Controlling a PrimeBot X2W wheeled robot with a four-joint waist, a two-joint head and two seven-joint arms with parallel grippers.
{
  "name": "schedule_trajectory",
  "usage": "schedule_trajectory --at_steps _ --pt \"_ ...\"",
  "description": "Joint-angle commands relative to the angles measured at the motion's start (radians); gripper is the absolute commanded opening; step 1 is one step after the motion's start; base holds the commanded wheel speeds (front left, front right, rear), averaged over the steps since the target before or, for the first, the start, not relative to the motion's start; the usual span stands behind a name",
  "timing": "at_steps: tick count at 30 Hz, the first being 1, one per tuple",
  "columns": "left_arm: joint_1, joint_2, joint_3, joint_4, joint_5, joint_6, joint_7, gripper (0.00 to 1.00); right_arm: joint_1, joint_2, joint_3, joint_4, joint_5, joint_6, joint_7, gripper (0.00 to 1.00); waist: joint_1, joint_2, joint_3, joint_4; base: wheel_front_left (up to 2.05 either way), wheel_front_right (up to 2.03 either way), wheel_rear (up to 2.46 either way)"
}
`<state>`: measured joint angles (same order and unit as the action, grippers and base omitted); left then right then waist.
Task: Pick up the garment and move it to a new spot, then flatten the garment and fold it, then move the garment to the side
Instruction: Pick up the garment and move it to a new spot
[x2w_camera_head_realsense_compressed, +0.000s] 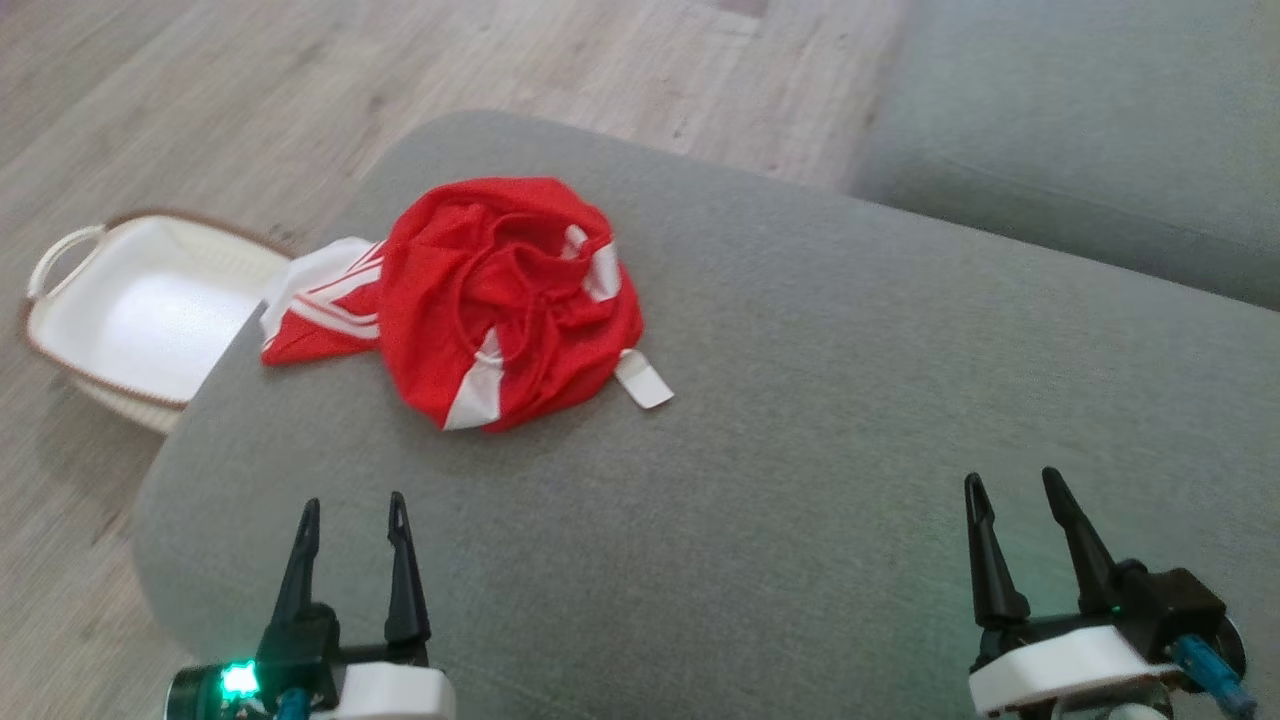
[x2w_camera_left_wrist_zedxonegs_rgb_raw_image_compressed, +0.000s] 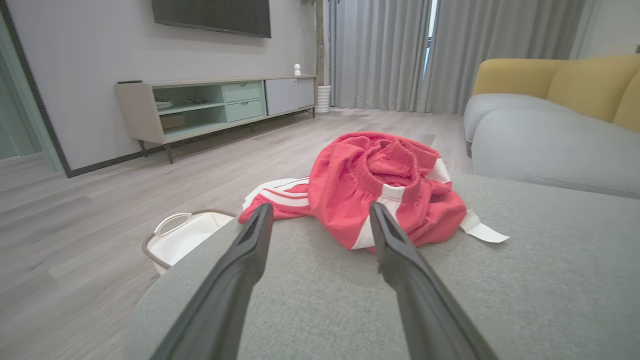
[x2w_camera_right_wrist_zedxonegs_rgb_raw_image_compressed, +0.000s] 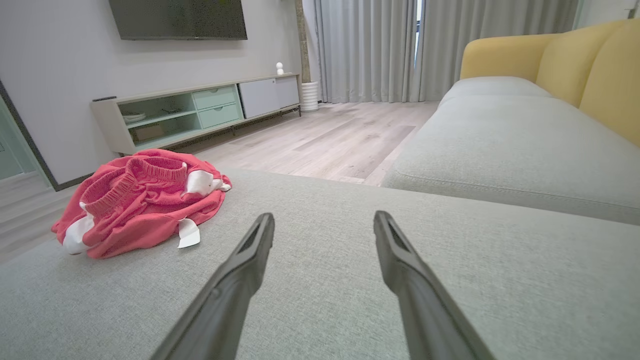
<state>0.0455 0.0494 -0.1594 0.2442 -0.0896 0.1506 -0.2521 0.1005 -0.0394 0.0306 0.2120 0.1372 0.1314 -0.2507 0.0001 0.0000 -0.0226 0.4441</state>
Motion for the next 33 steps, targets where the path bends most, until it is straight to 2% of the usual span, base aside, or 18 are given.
schedule_trajectory --at_steps 1,7,10,15,20,23,26,31,33 --pt "-0.048 0.001 0.037 -0.038 -0.010 0.008 -0.010 1.00 -0.050 -0.011 0.020 -0.028 -0.013 -0.001 -0.011 1.00 -0.0001 0.0000 0.033 0.041 0.00 0.00 0.00" --pt "-0.070 0.001 0.049 -0.048 0.023 0.023 -0.010 1.00 -0.063 -0.011 0.021 -0.027 -0.047 -0.001 -0.011 1.00 -0.0001 0.0000 0.075 0.058 0.00 0.00 0.00" --pt "-0.114 0.011 0.065 -0.061 0.032 0.015 -0.010 1.00 -0.070 -0.011 0.024 -0.031 -0.072 -0.001 -0.011 1.00 -0.0001 0.0000 0.112 0.050 0.00 0.00 0.00" --pt "-0.318 0.060 0.090 -0.070 0.030 -0.051 -0.010 1.00 -0.111 -0.014 0.022 -0.051 -0.156 -0.001 -0.011 1.00 -0.0001 0.0000 0.218 0.022 0.00 0.00 0.00" --pt "-0.546 0.105 0.076 0.046 0.009 -0.148 0.000 1.00 -0.153 -0.067 0.021 -0.090 -0.178 -0.001 -0.011 1.00 -0.0001 0.0000 0.305 -0.001 0.00 0.00 0.00" --pt "-0.701 0.128 0.050 0.135 -0.004 -0.214 0.064 1.00 -0.180 -0.107 0.018 -0.120 -0.183 -0.001 -0.011 1.00 -0.0001 0.0000 0.356 -0.014 0.00 0.00 0.00" --pt "-0.832 0.140 0.011 0.221 -0.025 -0.256 0.161 1.00 -0.205 -0.142 0.014 -0.148 -0.184 -0.001 -0.011 1.00 -0.0001 0.0000 0.396 -0.030 0.00 0.00 0.00" --pt "-0.987 0.157 -0.067 0.375 -0.090 -0.279 0.342 1.00 -0.224 -0.187 -0.005 -0.195 -0.190 -0.001 -0.011 1.00 -0.0001 0.0000 0.458 -0.045 0.00 0.00 0.00" --pt "-1.017 0.157 -0.126 0.432 -0.132 -0.280 0.404 1.00 -0.216 -0.202 -0.006 -0.204 -0.194 -0.001 -0.011 1.00 -0.0001 0.0000 0.471 -0.048 0.00 0.00 0.00"
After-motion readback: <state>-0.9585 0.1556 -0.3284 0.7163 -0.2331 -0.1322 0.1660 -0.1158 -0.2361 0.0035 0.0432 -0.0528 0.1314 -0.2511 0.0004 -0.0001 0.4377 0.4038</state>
